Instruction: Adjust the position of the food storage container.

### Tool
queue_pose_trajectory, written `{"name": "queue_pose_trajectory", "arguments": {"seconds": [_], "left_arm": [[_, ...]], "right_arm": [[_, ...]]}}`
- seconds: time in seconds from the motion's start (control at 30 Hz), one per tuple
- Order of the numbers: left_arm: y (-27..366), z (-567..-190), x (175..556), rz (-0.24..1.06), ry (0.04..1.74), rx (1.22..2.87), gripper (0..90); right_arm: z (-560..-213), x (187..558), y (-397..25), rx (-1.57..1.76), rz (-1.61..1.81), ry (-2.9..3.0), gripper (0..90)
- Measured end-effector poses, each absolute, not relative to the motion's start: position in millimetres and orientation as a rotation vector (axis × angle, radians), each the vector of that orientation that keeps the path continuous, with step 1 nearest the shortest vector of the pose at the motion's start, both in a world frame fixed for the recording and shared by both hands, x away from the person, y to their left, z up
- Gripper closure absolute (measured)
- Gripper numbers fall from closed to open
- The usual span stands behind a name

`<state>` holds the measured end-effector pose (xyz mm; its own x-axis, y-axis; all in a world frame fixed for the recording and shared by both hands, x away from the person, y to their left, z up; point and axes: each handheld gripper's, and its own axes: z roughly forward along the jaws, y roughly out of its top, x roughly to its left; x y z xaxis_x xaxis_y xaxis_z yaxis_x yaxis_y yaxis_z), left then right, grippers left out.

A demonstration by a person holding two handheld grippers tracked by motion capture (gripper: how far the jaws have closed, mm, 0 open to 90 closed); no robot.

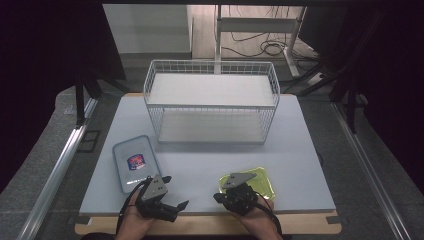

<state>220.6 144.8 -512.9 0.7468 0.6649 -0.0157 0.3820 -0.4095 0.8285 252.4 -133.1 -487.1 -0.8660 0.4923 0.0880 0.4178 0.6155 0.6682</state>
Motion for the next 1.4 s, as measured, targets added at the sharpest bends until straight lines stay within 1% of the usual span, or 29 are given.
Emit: {"name": "queue_pose_trajectory", "arguments": {"seconds": [0.2,0.9,1.3,1.4], "left_arm": [[144.5,-513.3,220.6,0.388,0.791,2.048,5.1],[143.7,-513.7,220.5,0.372,0.789,2.046,5.3],[141.1,-513.7,220.7,0.317,0.774,2.053,5.8],[139.9,-513.6,220.1,0.323,0.773,2.066,5.8]], "right_arm": [[-487.8,256.4,-139.9,0.795,1.041,2.709,89.4],[-486.4,286.5,-199.5,1.011,1.005,2.573,89.3],[-484.8,306.2,-243.2,1.144,0.991,2.492,88.6],[-484.2,310.2,-254.1,1.166,0.980,2.465,88.1]]}}
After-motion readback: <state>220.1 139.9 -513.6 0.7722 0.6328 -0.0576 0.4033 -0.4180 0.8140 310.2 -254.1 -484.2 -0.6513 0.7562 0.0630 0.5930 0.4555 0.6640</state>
